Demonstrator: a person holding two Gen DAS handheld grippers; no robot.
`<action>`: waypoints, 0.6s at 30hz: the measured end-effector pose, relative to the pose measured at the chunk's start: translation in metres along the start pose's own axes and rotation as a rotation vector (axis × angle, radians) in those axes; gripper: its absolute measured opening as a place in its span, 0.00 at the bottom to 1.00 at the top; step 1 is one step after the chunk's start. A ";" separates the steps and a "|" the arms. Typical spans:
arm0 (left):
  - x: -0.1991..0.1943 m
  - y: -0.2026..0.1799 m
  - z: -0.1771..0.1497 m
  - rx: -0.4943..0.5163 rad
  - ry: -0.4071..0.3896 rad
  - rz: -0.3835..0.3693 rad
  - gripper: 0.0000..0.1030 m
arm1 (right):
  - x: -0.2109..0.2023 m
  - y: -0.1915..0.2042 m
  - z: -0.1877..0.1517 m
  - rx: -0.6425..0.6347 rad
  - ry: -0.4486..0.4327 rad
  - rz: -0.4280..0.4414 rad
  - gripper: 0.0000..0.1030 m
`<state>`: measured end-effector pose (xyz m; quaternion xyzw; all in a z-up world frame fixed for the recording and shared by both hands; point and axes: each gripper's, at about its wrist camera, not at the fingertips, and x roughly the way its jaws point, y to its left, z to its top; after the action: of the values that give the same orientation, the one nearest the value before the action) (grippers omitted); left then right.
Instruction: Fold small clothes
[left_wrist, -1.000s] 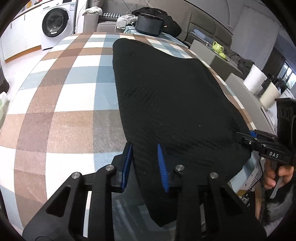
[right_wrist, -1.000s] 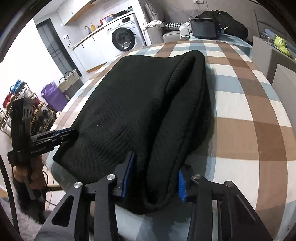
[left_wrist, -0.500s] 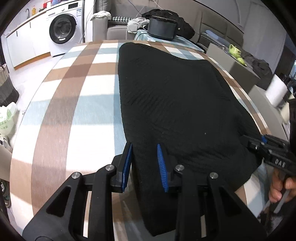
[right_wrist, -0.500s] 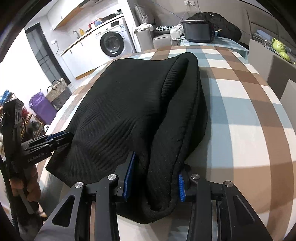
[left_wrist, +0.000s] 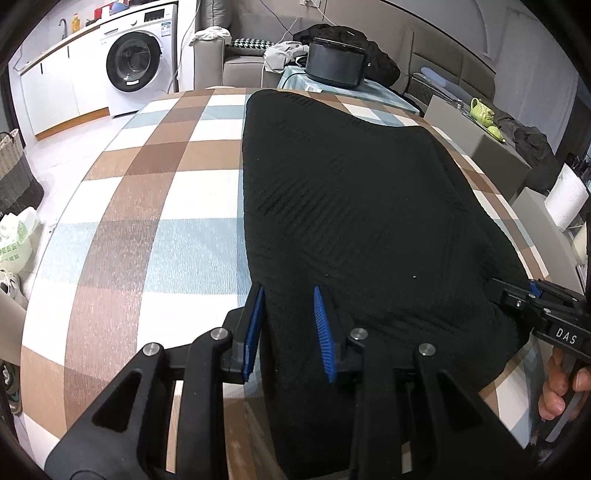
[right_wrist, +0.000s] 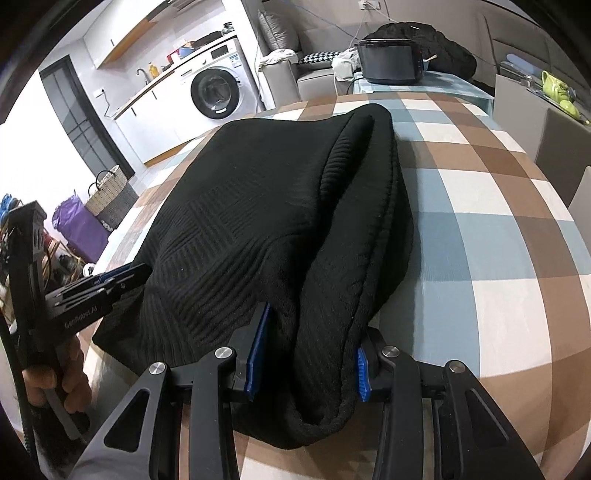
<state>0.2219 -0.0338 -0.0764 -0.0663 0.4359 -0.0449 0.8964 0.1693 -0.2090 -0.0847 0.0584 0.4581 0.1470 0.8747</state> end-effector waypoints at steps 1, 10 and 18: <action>0.002 0.000 0.001 0.000 -0.002 0.003 0.24 | 0.002 0.000 0.002 0.003 -0.002 -0.003 0.37; 0.010 0.009 0.008 -0.009 -0.013 -0.004 0.24 | 0.004 0.003 0.005 0.034 -0.016 -0.014 0.39; -0.018 0.013 -0.002 -0.014 -0.062 -0.010 0.27 | -0.012 0.006 -0.002 -0.067 -0.042 0.010 0.79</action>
<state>0.2091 -0.0186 -0.0659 -0.0763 0.4078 -0.0442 0.9088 0.1603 -0.2073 -0.0746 0.0344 0.4341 0.1652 0.8849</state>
